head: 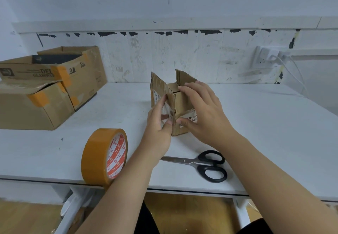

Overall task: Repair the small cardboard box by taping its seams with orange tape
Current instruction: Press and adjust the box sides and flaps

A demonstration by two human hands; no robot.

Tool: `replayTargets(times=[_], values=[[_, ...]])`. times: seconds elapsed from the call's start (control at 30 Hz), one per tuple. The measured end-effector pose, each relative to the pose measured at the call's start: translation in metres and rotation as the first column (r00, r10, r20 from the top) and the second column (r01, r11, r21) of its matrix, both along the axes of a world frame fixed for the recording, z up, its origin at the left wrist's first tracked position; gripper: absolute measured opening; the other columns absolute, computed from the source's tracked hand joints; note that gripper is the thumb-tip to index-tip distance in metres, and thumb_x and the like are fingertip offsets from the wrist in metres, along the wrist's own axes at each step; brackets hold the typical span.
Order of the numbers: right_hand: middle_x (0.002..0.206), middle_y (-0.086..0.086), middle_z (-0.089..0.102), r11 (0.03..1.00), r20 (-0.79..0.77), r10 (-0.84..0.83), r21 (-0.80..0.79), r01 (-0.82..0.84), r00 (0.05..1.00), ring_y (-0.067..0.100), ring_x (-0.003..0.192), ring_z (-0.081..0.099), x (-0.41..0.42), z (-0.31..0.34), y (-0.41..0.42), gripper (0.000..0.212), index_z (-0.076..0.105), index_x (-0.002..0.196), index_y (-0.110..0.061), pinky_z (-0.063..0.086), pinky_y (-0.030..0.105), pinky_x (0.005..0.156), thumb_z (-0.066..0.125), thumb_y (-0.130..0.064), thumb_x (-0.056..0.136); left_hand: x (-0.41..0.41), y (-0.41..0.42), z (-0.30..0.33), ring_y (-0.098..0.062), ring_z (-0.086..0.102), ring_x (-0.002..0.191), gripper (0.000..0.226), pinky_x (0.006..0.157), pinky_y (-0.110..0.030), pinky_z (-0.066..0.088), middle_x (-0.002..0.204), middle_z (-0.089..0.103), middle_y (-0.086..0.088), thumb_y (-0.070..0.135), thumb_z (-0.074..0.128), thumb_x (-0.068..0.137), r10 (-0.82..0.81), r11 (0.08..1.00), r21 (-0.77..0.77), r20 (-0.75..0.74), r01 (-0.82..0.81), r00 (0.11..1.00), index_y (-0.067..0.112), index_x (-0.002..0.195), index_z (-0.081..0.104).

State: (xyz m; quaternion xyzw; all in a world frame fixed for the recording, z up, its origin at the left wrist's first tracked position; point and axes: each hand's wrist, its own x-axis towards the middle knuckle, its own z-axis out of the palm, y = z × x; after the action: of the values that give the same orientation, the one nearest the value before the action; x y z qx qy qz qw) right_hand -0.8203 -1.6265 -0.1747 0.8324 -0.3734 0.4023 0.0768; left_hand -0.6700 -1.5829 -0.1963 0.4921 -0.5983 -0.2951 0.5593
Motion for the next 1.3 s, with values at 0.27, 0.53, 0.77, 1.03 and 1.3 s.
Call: replayTargets(times=[0.27, 0.53, 0.77, 1.03, 1.3], values=[[0.148, 0.001, 0.036, 1.000, -0.016, -0.013, 0.016, 0.013, 1.000, 0.024, 0.143, 0.022, 0.0024, -0.0009, 0.0009, 0.080, 0.038, 0.144, -0.018, 0.018, 0.034, 0.113, 0.075, -0.035, 0.076, -0.0014, 0.0000, 0.0010, -0.005, 0.049, 0.116, 0.067, 0.096, -0.024, 0.048, 0.138, 0.032, 0.014, -0.001, 0.046, 0.093, 0.029, 0.999, -0.018, 0.027, -0.028, 0.999, 0.038, 0.144, 0.026], [0.151, 0.002, 0.033, 0.998, -0.049, -0.060, 0.007, 0.060, 0.997, 0.026, 0.144, 0.021, 0.0055, -0.0026, 0.0021, 0.089, 0.036, 0.145, -0.017, 0.019, 0.038, 0.114, 0.081, -0.032, 0.069, -0.0024, -0.0018, 0.0021, -0.003, 0.049, 0.113, 0.067, 0.089, -0.016, 0.049, 0.140, 0.033, 0.010, 0.000, 0.046, 0.094, 0.026, 1.000, 0.000, 0.027, -0.026, 0.999, 0.037, 0.146, 0.025], [0.151, 0.003, 0.030, 1.000, 0.048, 0.007, 0.029, -0.008, 0.999, 0.023, 0.146, 0.017, 0.0007, 0.0024, 0.0085, 0.082, 0.035, 0.145, -0.017, 0.015, 0.036, 0.116, 0.063, -0.046, 0.073, -0.0017, 0.0018, 0.0003, -0.004, 0.045, 0.118, 0.066, 0.089, -0.014, 0.046, 0.135, 0.032, 0.014, 0.007, 0.048, 0.095, 0.030, 1.000, -0.009, 0.035, -0.030, 0.999, 0.049, 0.139, 0.023], [0.147, 0.009, 0.037, 0.998, 0.087, 0.009, -0.063, -0.004, 0.996, 0.028, 0.141, 0.028, -0.0011, 0.0007, 0.0057, 0.064, 0.045, 0.139, -0.011, 0.026, 0.043, 0.116, 0.072, -0.022, 0.082, -0.0036, -0.0005, -0.0025, -0.002, 0.042, 0.125, 0.056, 0.101, -0.041, 0.047, 0.135, 0.036, 0.015, 0.027, 0.057, 0.092, 0.077, 0.994, -0.084, 0.056, -0.072, 0.995, 0.041, 0.140, 0.032], [0.138, 0.007, 0.045, 0.995, 0.102, -0.013, -0.095, 0.023, 0.995, 0.030, 0.134, 0.037, 0.0037, -0.0010, 0.0067, 0.055, 0.050, 0.133, -0.010, 0.029, 0.042, 0.112, 0.068, -0.022, 0.083, -0.0073, 0.0001, 0.0014, -0.006, 0.054, 0.099, 0.051, 0.080, -0.015, 0.050, 0.111, 0.044, 0.006, 0.021, 0.056, 0.093, 0.267, 0.947, -0.237, 0.209, -0.216, 0.941, 0.024, 0.141, 0.041]])
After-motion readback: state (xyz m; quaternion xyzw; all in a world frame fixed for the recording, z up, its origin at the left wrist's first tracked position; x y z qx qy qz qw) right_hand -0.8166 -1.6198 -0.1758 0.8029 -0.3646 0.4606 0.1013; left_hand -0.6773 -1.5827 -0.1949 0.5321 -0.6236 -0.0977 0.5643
